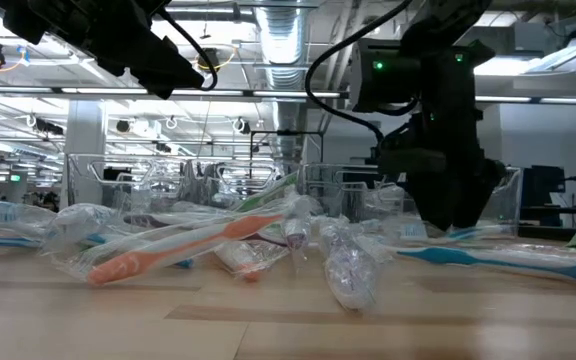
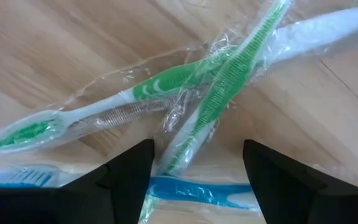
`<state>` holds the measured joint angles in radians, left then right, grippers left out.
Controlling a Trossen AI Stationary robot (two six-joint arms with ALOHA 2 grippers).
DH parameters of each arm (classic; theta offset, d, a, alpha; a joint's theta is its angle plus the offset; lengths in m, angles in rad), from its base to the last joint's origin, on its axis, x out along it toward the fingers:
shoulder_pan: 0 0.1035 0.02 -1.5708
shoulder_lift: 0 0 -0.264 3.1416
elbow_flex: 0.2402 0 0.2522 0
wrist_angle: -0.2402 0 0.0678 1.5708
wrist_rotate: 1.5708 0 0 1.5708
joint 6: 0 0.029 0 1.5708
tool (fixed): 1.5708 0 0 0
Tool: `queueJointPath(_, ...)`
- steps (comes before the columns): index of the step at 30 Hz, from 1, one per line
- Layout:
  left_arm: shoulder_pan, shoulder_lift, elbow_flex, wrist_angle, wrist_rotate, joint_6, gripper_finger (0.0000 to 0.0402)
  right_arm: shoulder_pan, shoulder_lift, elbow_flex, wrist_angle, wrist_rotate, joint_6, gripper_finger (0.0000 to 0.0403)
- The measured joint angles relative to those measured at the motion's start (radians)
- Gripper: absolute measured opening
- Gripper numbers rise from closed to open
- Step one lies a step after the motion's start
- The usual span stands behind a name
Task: Pick & Place Toothbrushes
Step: Put the green toothbrush into the middle left transparent bin
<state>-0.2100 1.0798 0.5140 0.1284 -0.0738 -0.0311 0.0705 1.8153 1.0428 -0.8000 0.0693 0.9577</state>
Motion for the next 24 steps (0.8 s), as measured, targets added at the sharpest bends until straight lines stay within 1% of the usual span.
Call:
queueJointPath(2,0.000,0.000,0.000,0.000,0.000,0.000,0.0126,0.000,0.000,0.000,0.005,0.001,-0.018,0.0232)
queueJointPath(5,0.000,0.000,0.000,0.000,0.000,0.000,0.0126,0.000,0.001,0.000,0.012,0.001,-0.034,0.0189)
queueJointPath(7,0.000,0.000,0.000,0.000,0.000,-0.001,0.0126,0.001,0.002,0.000,0.016,0.002,-0.040,0.0146)
queueJointPath(11,0.000,0.000,0.000,0.000,0.000,-0.002,0.0126,0.008,0.002,0.000,0.013,0.010,-0.062,0.0043)
queueJointPath(12,0.000,0.000,0.000,-0.001,0.000,-0.002,0.0126,0.008,0.001,0.000,0.013,0.014,-0.072,0.0025)
queueJointPath(13,0.000,0.000,0.000,-0.001,0.000,-0.002,0.0126,0.008,0.001,-0.001,0.016,0.023,-0.075,0.0017)
queueJointPath(17,0.000,0.000,0.000,-0.001,0.000,-0.001,0.0126,0.020,0.002,-0.001,0.016,0.044,-0.059,0.0025)
queueJointPath(20,0.000,0.000,0.000,-0.001,0.000,-0.001,0.0126,0.030,-0.001,0.002,0.014,0.050,-0.064,0.0010)
queueJointPath(24,0.000,0.000,0.000,-0.002,0.000,-0.001,0.0126,0.057,-0.004,0.032,-0.042,0.087,-0.052,0.0013)
